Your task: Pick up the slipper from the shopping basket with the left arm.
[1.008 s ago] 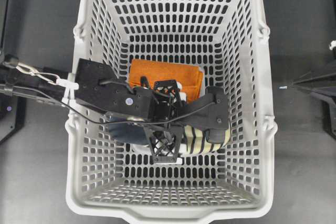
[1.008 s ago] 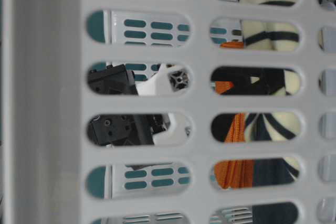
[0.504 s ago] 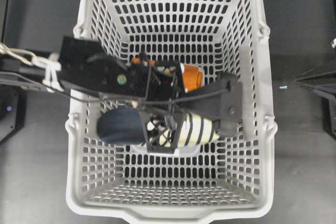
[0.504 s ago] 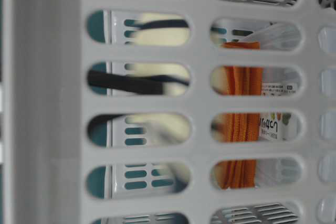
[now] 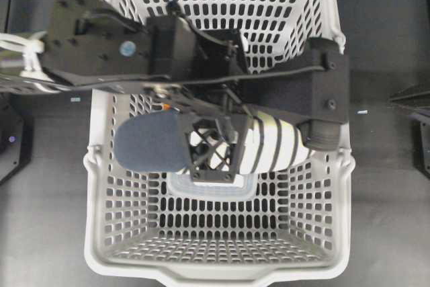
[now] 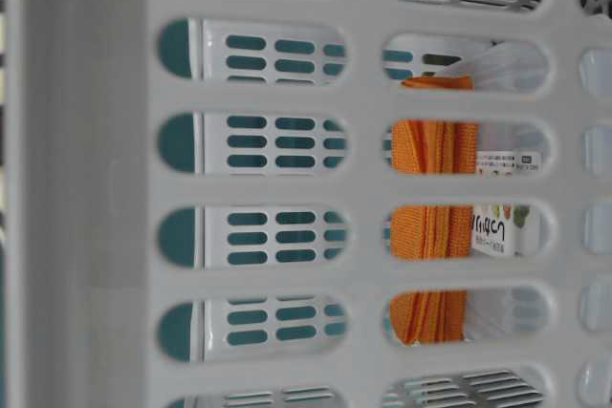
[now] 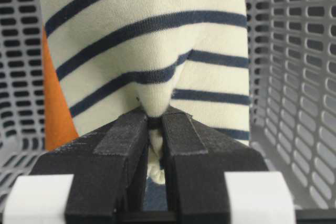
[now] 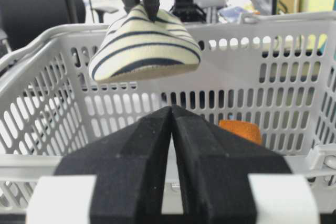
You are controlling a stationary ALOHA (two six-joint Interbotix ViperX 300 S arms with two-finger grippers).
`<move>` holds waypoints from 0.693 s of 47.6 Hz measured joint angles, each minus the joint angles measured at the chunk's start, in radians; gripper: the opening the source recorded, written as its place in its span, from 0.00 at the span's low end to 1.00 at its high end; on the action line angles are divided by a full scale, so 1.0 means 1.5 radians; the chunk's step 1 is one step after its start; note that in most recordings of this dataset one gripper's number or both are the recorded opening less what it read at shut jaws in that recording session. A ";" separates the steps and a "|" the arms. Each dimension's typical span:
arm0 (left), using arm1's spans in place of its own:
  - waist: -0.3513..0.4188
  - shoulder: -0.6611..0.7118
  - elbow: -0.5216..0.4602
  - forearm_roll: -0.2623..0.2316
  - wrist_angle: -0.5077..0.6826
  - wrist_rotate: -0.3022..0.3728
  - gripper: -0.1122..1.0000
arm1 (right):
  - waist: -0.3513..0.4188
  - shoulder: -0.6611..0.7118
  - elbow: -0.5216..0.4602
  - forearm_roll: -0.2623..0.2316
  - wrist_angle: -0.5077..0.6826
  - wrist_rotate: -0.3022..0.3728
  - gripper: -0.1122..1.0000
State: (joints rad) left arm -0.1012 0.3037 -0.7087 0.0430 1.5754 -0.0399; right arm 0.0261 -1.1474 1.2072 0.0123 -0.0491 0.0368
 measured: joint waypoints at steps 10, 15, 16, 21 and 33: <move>-0.001 0.013 -0.013 0.000 0.003 0.000 0.15 | 0.001 0.000 0.000 -0.001 0.000 0.000 0.11; -0.001 0.014 -0.013 0.000 0.004 0.001 0.15 | 0.000 -0.001 0.000 0.000 0.000 0.000 0.11; -0.001 0.014 -0.013 0.000 0.004 0.001 0.15 | 0.001 -0.001 0.000 0.000 0.000 -0.001 0.11; 0.000 0.014 -0.013 0.000 0.006 0.000 0.15 | 0.000 -0.001 0.000 0.000 -0.004 0.000 0.11; 0.000 0.014 -0.013 0.000 0.006 0.001 0.15 | 0.001 -0.001 0.000 0.000 -0.012 0.000 0.11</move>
State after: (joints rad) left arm -0.1012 0.3252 -0.7286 0.0430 1.5846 -0.0383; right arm 0.0276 -1.1490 1.2072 0.0123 -0.0675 0.0368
